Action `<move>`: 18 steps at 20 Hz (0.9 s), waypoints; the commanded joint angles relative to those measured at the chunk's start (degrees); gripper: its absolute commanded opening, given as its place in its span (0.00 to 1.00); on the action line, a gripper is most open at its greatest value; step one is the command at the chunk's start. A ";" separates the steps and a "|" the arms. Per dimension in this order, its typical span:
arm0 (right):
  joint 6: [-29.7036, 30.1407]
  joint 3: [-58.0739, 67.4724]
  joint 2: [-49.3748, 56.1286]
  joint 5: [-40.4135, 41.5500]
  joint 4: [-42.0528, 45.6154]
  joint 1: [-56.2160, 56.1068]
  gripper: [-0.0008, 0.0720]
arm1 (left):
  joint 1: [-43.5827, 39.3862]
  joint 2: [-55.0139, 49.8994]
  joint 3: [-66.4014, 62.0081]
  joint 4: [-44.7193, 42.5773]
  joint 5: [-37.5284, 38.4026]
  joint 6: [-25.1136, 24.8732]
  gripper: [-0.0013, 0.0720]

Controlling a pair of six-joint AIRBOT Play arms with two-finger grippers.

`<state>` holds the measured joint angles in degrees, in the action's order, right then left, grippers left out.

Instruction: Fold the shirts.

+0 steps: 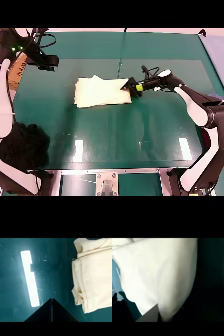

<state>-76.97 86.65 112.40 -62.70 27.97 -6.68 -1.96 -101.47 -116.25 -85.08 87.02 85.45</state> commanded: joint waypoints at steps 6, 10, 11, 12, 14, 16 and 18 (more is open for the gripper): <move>-1.31 10.64 -6.23 -2.32 -3.30 3.37 0.03 | 0.04 0.04 0.02 0.00 1.05 0.02 0.05; -3.65 11.82 -14.43 -4.00 -3.28 16.63 0.03 | 0.04 0.04 0.02 0.02 1.11 0.07 0.05; -3.65 11.82 -16.11 -4.83 -3.28 20.70 0.03 | 0.04 0.04 0.02 0.02 1.11 0.07 0.05; -3.91 11.82 -17.46 -5.57 -3.28 24.50 0.03 | 0.04 0.04 0.02 0.02 1.11 0.09 0.05; -5.40 11.85 -19.98 -6.47 -3.28 32.96 0.03 | 0.04 0.04 0.02 0.04 1.14 0.09 0.05; -5.64 11.82 -22.34 -6.47 -3.28 41.59 0.03 | 0.04 0.04 0.02 0.22 1.14 0.11 0.05; -7.02 11.82 -24.55 -6.47 -3.26 50.03 0.03 | 0.04 0.04 0.02 0.63 1.11 0.13 0.05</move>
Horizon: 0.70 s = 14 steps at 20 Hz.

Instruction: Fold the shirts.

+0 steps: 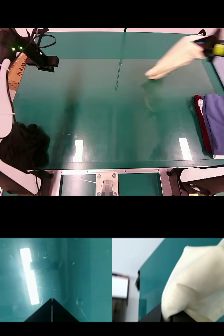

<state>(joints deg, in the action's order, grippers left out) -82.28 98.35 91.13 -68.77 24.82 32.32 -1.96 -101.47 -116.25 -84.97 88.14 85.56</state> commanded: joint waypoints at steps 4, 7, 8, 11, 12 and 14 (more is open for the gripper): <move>-7.48 0.13 -7.21 -4.02 7.80 24.52 0.03 | 0.04 0.04 0.02 2.19 -0.04 0.02 0.05; -13.03 0.09 -10.16 -10.12 19.06 31.15 0.03 | 0.04 0.04 0.02 2.73 -0.02 0.00 0.05; -14.58 0.07 -11.34 -11.34 23.76 32.44 0.03 | 0.04 0.04 0.02 2.73 -0.02 -0.02 0.05; -18.58 -0.96 -13.66 -16.31 37.05 34.29 0.03 | 0.04 0.04 0.02 2.82 0.37 -0.02 0.05; -19.43 -2.08 -13.77 -18.01 39.93 34.29 0.03 | 0.04 0.04 0.02 2.93 0.76 -0.02 0.05; -20.79 -5.99 -14.14 -20.76 46.18 34.29 0.03 | 0.04 0.04 0.02 2.91 1.84 -0.04 0.05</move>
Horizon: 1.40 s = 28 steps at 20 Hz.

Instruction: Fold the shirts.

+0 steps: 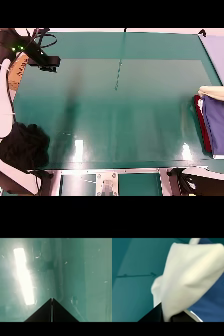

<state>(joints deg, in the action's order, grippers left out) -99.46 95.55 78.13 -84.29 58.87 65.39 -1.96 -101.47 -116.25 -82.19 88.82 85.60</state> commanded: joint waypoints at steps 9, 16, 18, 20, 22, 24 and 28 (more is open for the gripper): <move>-5.14 -26.14 -1.20 -1.73 29.94 1.25 0.21 | 0.04 0.04 0.02 0.15 2.27 -0.09 0.05; -5.55 -17.27 -0.63 -6.23 29.11 -1.07 0.46 | 0.04 0.33 -0.26 1.49 1.36 -0.13 0.05; -4.81 -11.96 -0.66 -5.09 23.34 -5.62 0.17 | 0.04 1.62 -0.35 4.59 0.85 -0.13 0.05; -3.39 -8.63 -0.68 -2.69 19.04 -11.96 0.04 | 0.04 3.87 -0.39 6.78 -0.11 -0.11 0.05; -3.39 -8.48 -1.07 0.13 16.04 -19.15 0.03 | 0.04 6.60 -0.17 7.50 -0.44 0.24 0.05; -3.30 -9.60 -1.14 0.96 14.56 -26.71 0.03 | 0.02 8.96 0.37 7.89 0.59 1.73 0.05; 1.51 -20.11 -4.81 3.85 14.58 -41.77 0.03 | -2.58 15.37 9.60 8.11 2.29 3.15 0.05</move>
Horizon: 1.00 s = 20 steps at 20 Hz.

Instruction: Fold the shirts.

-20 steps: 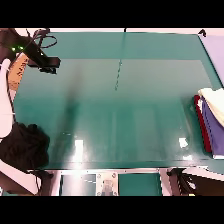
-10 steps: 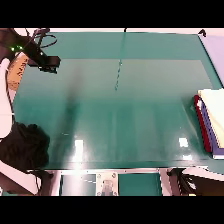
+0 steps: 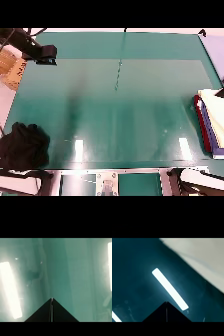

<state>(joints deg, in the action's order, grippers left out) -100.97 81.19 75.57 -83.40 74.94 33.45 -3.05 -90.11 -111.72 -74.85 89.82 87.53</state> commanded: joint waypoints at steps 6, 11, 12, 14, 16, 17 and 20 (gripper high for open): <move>5.29 -30.93 -15.50 14.58 -1.51 -24.81 0.03 | -10.36 21.35 41.70 0.70 -8.74 6.86 0.05; 5.64 -32.94 -17.00 16.79 -1.46 -27.91 0.03 | -11.19 26.23 52.35 0.26 -8.31 8.22 0.05; 5.64 -32.94 -17.00 16.79 -1.42 -27.87 0.03 | -11.19 26.23 52.33 0.26 -8.24 8.22 0.05; 5.64 -32.94 -17.00 16.79 -1.44 -27.78 0.03 | -11.19 26.23 52.33 0.24 -9.42 8.13 0.05; 5.64 -32.94 -17.00 16.79 -1.46 -27.78 0.03 | -11.19 26.23 52.33 0.26 -9.92 8.11 0.05; 5.64 -32.94 -17.00 16.79 -1.44 -27.78 0.03 | -11.19 26.23 52.33 0.26 -9.92 8.11 0.05; 5.64 -32.94 -17.00 16.79 -1.44 -27.78 0.03 | -11.19 26.23 52.33 0.26 -10.03 8.02 0.05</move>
<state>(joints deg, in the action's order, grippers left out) -95.37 48.36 58.63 -66.76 73.52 5.80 -14.22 -64.03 -59.72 -74.52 80.16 95.53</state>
